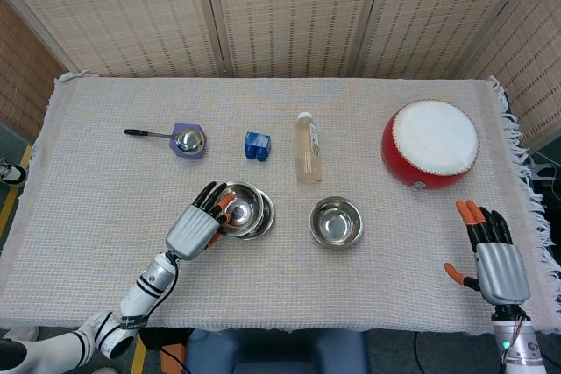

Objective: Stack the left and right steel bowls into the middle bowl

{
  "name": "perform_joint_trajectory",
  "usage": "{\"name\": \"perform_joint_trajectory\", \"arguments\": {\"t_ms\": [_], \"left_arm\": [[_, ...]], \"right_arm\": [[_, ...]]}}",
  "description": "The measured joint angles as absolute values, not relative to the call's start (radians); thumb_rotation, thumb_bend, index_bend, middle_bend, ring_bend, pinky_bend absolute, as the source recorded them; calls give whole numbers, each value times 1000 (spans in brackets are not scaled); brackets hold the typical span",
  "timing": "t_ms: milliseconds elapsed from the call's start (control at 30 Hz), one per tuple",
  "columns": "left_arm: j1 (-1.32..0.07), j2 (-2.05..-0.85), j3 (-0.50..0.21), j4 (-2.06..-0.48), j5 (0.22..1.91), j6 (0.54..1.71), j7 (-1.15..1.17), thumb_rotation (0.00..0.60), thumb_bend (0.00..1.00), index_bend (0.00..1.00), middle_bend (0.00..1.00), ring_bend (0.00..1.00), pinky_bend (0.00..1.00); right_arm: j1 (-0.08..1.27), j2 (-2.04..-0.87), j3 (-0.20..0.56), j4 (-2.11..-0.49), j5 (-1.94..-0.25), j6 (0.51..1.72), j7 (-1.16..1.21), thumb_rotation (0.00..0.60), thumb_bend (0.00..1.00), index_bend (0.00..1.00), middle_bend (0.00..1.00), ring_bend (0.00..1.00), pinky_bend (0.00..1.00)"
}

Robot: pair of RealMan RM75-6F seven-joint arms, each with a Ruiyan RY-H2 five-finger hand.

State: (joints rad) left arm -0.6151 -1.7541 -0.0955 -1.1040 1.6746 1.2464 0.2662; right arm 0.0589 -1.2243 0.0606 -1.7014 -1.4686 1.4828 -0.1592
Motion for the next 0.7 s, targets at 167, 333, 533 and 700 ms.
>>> {"name": "perform_joint_trajectory", "arguments": {"t_ms": [167, 333, 533, 700], "left_arm": [[-628, -1754, -83, -1146, 1622, 1152, 330, 600, 426, 17, 49, 0, 94], [-625, -1730, -72, -1229, 1607, 1153, 340, 600, 412, 0, 28, 0, 93], [-595, -1661, -47, -1325, 1607, 1182, 372, 600, 412, 0, 24, 0, 92], [-544, -1609, -25, -1364, 1594, 1238, 392, 600, 411, 0, 25, 0, 92]], "right_arm": [[58, -1219, 59, -1701, -1472, 1482, -153, 600, 69, 0, 0, 0, 0], [62, -1221, 54, -1701, -1475, 1472, -157, 600, 71, 0, 0, 0, 0], [81, -1236, 49, -1699, -1482, 1441, -178, 600, 73, 0, 0, 0, 0], [120, -1255, 52, -1685, -1479, 1381, -207, 600, 73, 1, 0, 0, 0]]}}
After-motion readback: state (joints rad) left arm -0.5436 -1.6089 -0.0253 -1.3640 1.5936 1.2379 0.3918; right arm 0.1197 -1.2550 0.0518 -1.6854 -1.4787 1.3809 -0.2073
